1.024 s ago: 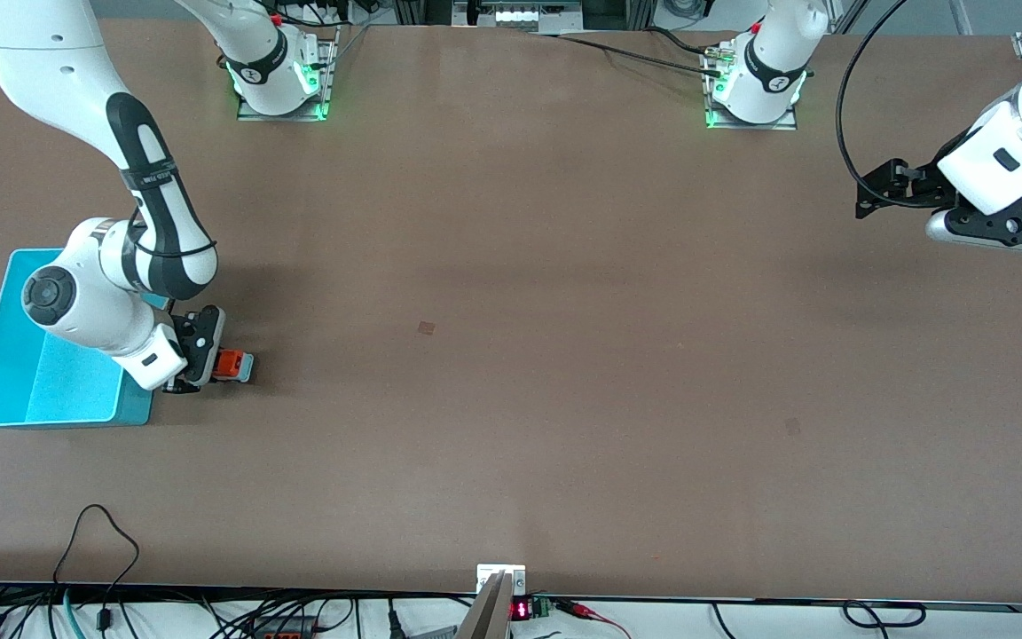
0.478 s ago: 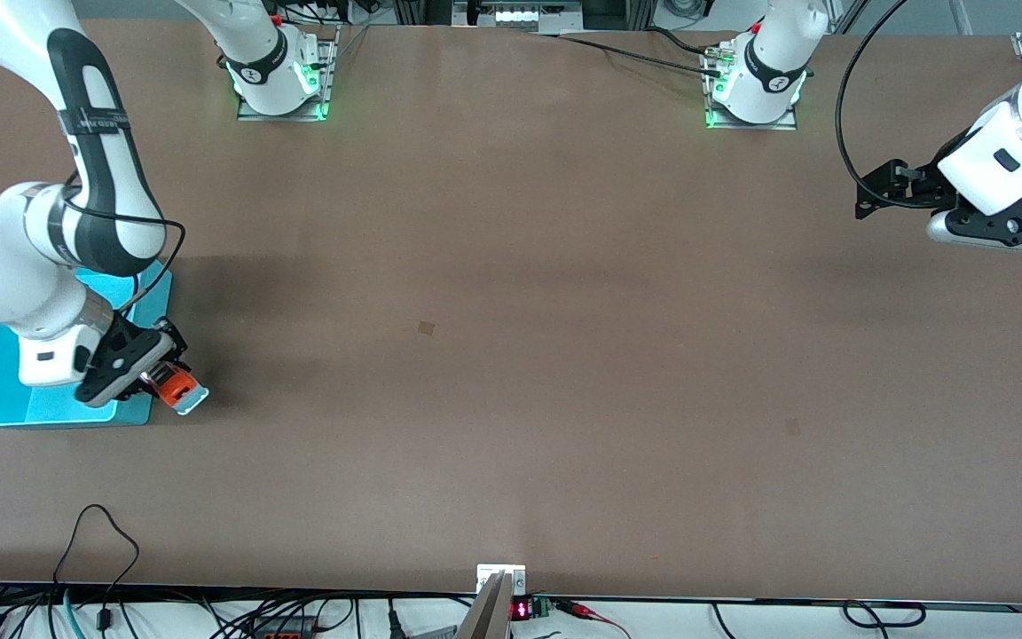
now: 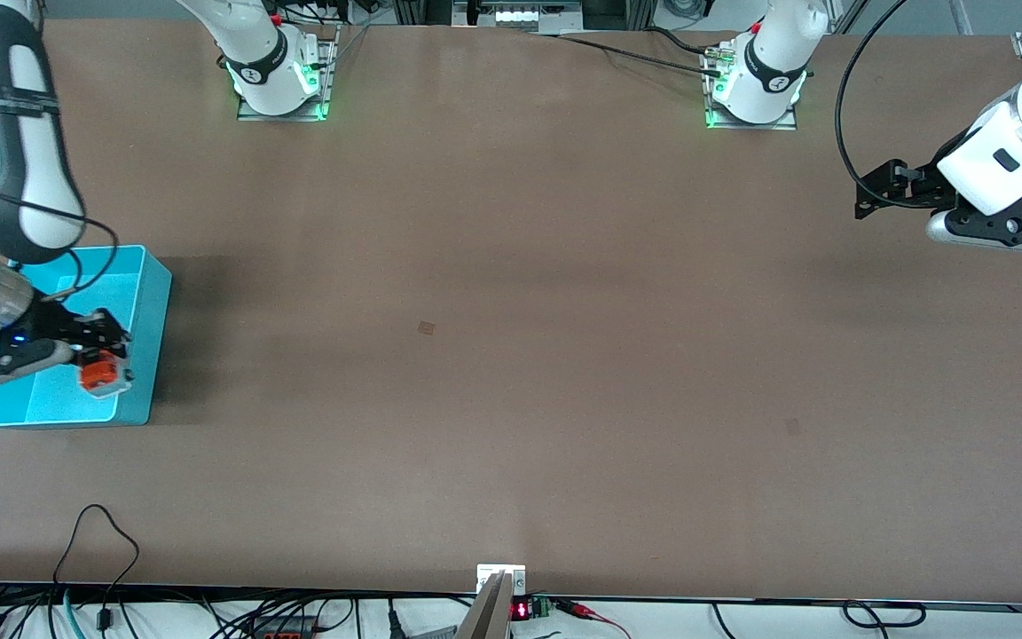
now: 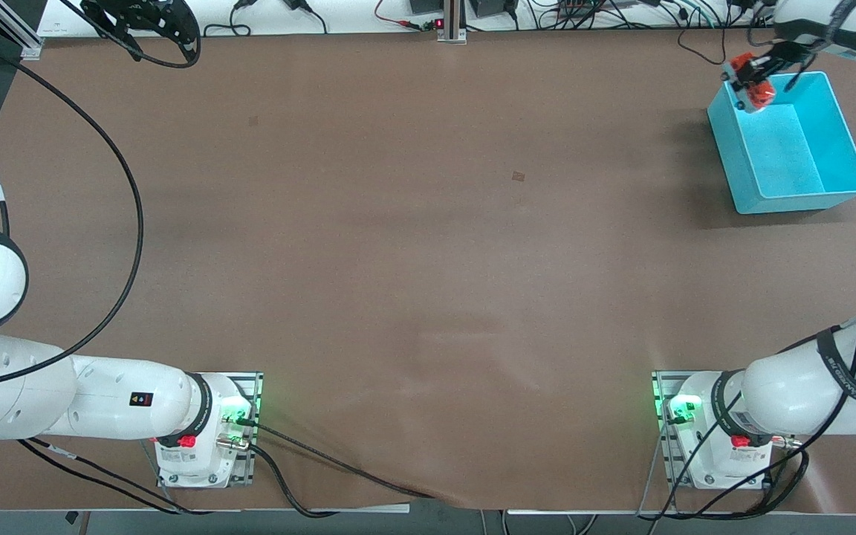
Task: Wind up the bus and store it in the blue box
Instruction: 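Lift the bus with the right gripper and carry it over the box, then lower the bus into the blue box and open the right gripper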
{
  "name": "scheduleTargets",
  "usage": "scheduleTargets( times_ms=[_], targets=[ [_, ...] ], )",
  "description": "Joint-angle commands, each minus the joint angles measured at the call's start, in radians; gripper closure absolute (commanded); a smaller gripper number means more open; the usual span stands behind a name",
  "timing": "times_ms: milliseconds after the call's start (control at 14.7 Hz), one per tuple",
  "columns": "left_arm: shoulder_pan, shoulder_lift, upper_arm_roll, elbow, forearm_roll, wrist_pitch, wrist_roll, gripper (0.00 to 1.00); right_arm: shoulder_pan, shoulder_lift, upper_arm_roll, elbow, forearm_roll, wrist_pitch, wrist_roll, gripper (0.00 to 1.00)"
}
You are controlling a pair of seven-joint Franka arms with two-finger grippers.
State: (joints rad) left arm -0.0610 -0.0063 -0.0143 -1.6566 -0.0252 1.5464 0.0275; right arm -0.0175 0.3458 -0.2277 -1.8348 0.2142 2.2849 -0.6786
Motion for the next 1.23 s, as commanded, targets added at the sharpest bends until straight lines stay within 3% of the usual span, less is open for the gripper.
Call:
scheduleTargets(
  times_ms=[0,273,546,751,1160],
  targets=[
    [-0.002,0.011,0.0,0.024,-0.018,-0.006,-0.008,0.0,-0.038,0.008,0.002,-0.008,-0.001,-0.042,0.056,1.0],
    [-0.002,0.011,0.0,0.024,-0.018,-0.006,-0.008,0.0,-0.061,0.09,-0.005,-0.006,-0.047,-0.033,0.218,1.0],
    [-0.002,0.011,0.0,0.024,-0.018,-0.005,-0.008,0.0,-0.096,0.139,-0.016,0.035,-0.056,-0.018,0.203,1.0],
    [-0.002,0.011,0.0,0.024,-0.018,-0.006,-0.008,0.0,-0.099,0.139,-0.027,0.045,-0.13,-0.015,0.202,1.0],
    [-0.002,0.011,0.0,0.024,-0.018,-0.005,-0.008,0.0,-0.13,0.228,-0.027,0.055,-0.121,0.022,0.185,1.0]
  ],
)
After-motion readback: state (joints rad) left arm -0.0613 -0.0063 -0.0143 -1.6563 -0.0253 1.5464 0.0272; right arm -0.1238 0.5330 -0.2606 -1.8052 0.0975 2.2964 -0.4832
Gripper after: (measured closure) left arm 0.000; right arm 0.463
